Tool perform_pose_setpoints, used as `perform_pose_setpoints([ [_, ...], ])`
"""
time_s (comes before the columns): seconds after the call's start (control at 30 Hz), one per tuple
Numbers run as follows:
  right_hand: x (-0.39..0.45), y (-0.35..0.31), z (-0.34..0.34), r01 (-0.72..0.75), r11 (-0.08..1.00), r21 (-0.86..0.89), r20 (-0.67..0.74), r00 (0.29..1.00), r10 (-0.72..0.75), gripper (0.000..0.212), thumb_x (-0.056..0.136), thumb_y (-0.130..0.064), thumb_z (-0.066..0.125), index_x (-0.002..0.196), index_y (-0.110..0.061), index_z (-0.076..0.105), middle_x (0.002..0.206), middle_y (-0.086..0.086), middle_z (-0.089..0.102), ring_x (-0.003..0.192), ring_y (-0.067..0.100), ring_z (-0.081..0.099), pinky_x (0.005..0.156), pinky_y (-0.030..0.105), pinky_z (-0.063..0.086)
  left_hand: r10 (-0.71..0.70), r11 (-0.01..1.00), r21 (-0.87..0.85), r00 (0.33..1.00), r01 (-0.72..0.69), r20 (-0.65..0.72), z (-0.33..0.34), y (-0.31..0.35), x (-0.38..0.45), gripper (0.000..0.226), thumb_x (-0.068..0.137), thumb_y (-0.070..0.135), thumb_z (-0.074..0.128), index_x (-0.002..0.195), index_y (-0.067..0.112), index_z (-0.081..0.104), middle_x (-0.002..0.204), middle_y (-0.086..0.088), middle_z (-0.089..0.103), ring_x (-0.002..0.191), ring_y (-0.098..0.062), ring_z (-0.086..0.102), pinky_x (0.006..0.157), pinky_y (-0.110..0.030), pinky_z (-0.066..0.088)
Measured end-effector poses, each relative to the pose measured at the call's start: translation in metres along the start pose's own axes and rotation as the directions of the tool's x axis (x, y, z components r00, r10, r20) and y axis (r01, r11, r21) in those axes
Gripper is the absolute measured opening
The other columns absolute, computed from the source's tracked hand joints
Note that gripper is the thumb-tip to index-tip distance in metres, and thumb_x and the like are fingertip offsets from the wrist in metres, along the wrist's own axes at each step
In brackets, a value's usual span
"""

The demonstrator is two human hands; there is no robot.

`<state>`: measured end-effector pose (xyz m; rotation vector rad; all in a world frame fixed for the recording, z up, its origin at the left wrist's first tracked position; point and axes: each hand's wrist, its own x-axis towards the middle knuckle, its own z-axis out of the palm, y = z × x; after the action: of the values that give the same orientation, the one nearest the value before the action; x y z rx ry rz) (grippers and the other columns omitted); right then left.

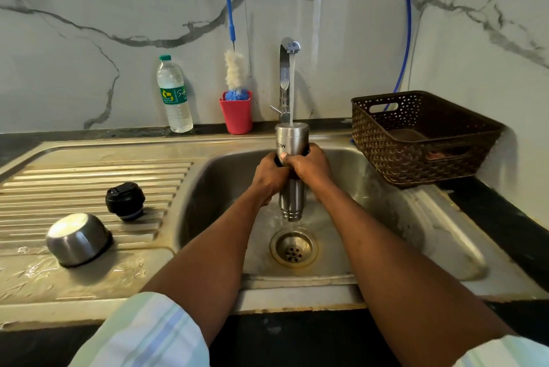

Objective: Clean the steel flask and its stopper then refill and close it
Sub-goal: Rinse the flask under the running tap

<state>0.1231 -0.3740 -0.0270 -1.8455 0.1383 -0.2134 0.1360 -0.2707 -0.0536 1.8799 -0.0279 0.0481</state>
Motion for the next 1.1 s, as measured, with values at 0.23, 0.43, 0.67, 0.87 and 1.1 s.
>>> perform_pose_setpoints([
  [0.23, 0.001, 0.001, -0.002, 0.008, 0.995, 0.098, 0.009, 1.0, -0.009, 0.05, 0.076, -0.02, 0.079, 0.122, -0.017, 0.06, 0.113, 0.003, 0.068, 0.1, 0.02, 0.065, 0.089, 0.042, 0.056, 0.039, 0.999, -0.017, 0.998, -0.04, -0.04, 0.0, -0.001, 0.002, 0.044, 0.085, 0.009, 0.067, 0.126, 0.015, 0.052, 0.11, -0.006, 0.066, 0.098, -0.02, 0.066, 0.084, -0.035, 0.057],
  [0.43, -0.002, 0.001, -0.002, 0.053, 0.994, 0.093, 0.003, 0.999, -0.054, 0.046, 0.078, -0.027, 0.079, 0.12, -0.021, 0.063, 0.111, 0.0, 0.07, 0.099, 0.017, 0.065, 0.089, 0.039, 0.056, 0.046, 0.998, -0.043, 0.998, -0.048, -0.044, 0.0, 0.001, 0.002, 0.05, 0.083, 0.01, 0.071, 0.129, 0.015, 0.051, 0.113, -0.005, 0.066, 0.098, -0.016, 0.065, 0.077, -0.026, 0.053],
  [0.67, -0.001, -0.01, -0.006, -0.024, 0.993, 0.118, -0.042, 0.999, 0.029, 0.053, 0.096, -0.059, 0.041, 0.098, -0.016, 0.072, 0.093, 0.005, 0.073, 0.089, 0.022, 0.068, 0.09, 0.046, 0.053, -0.027, 0.983, -0.182, 0.999, 0.021, -0.027, -0.003, 0.003, 0.0, 0.065, 0.065, 0.024, 0.083, 0.122, 0.011, 0.056, 0.107, -0.006, 0.07, 0.095, -0.021, 0.07, 0.085, -0.042, 0.059],
  [0.87, 0.01, 0.003, -0.003, -0.138, 0.979, 0.151, -0.031, 0.989, 0.144, 0.067, 0.092, -0.066, 0.03, 0.089, -0.014, 0.072, 0.093, 0.013, 0.072, 0.089, 0.032, 0.068, 0.089, 0.048, 0.054, -0.129, 0.895, -0.435, 0.991, 0.102, -0.033, -0.005, 0.006, 0.002, 0.059, 0.076, 0.012, 0.082, 0.126, 0.008, 0.051, 0.112, -0.011, 0.068, 0.097, -0.026, 0.069, 0.081, -0.044, 0.06],
  [1.1, 0.011, 0.005, -0.006, -0.237, 0.97, 0.063, -0.1, 0.965, 0.242, 0.054, 0.096, -0.051, 0.039, 0.108, -0.007, 0.068, 0.104, 0.012, 0.068, 0.095, 0.032, 0.064, 0.088, 0.04, 0.052, -0.224, 0.728, -0.669, 0.974, 0.149, -0.026, -0.008, 0.012, 0.004, 0.061, 0.079, 0.004, 0.077, 0.128, 0.011, 0.041, 0.12, -0.016, 0.061, 0.107, -0.034, 0.064, 0.092, -0.056, 0.055],
])
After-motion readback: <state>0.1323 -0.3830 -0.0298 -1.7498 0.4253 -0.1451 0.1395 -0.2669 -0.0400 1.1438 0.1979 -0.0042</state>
